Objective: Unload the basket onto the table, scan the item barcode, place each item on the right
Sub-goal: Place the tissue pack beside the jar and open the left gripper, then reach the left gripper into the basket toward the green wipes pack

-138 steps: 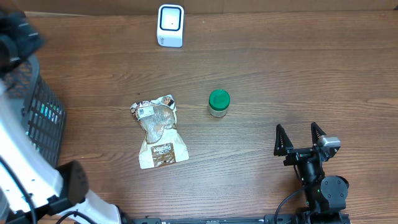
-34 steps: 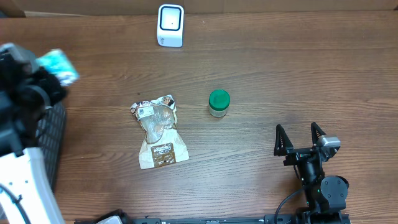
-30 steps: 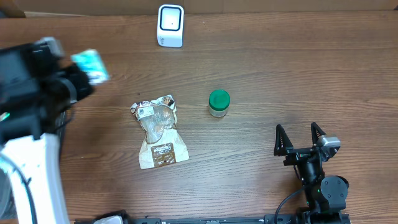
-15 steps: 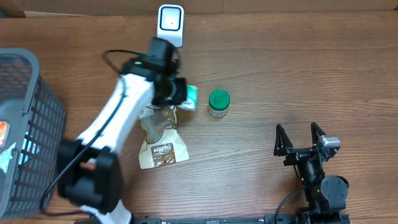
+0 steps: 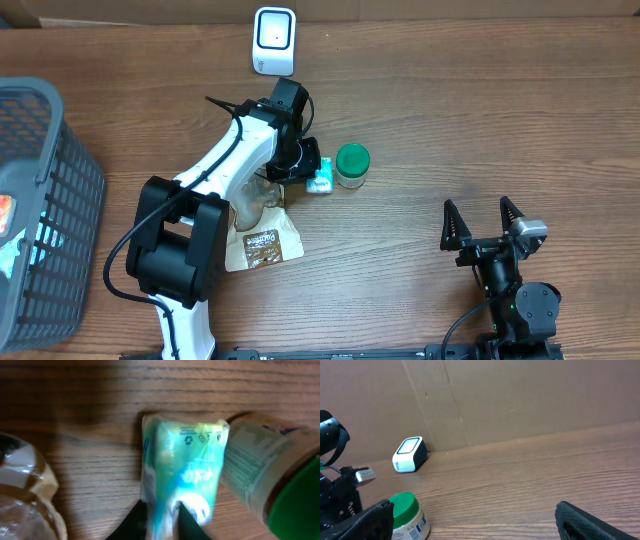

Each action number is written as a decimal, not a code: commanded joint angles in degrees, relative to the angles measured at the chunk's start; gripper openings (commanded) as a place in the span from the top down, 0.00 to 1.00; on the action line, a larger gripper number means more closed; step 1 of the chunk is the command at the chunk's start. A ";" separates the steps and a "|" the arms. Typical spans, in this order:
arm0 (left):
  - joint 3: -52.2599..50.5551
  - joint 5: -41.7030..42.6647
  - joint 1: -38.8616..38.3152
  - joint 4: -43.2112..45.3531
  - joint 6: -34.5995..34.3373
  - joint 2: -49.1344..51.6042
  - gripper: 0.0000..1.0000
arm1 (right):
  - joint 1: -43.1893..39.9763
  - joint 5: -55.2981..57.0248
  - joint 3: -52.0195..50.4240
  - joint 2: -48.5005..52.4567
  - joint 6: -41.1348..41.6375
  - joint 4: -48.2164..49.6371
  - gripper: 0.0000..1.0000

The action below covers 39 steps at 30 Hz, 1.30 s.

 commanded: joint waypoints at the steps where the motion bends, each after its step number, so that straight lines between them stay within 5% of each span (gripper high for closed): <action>1: -0.35 2.73 -0.46 0.20 -0.59 0.92 0.50 | -0.11 0.22 -0.59 -0.42 -0.42 0.15 0.00; 5: -0.15 2.97 -0.35 -0.02 0.57 0.79 0.38 | -0.11 0.24 -0.59 -0.42 -0.42 0.15 0.00; 22: 24.13 -6.78 13.00 -16.79 11.26 -15.74 0.42 | -0.11 0.24 -0.59 -0.42 -0.42 0.15 0.00; 31: 26.58 -7.39 34.91 -21.42 13.14 -28.02 0.41 | -0.11 0.22 -0.59 -0.42 -0.42 0.15 0.00; 39: 26.36 -8.44 58.88 -23.67 15.04 -28.92 0.41 | -0.11 0.24 -0.59 -0.42 -0.42 0.15 0.00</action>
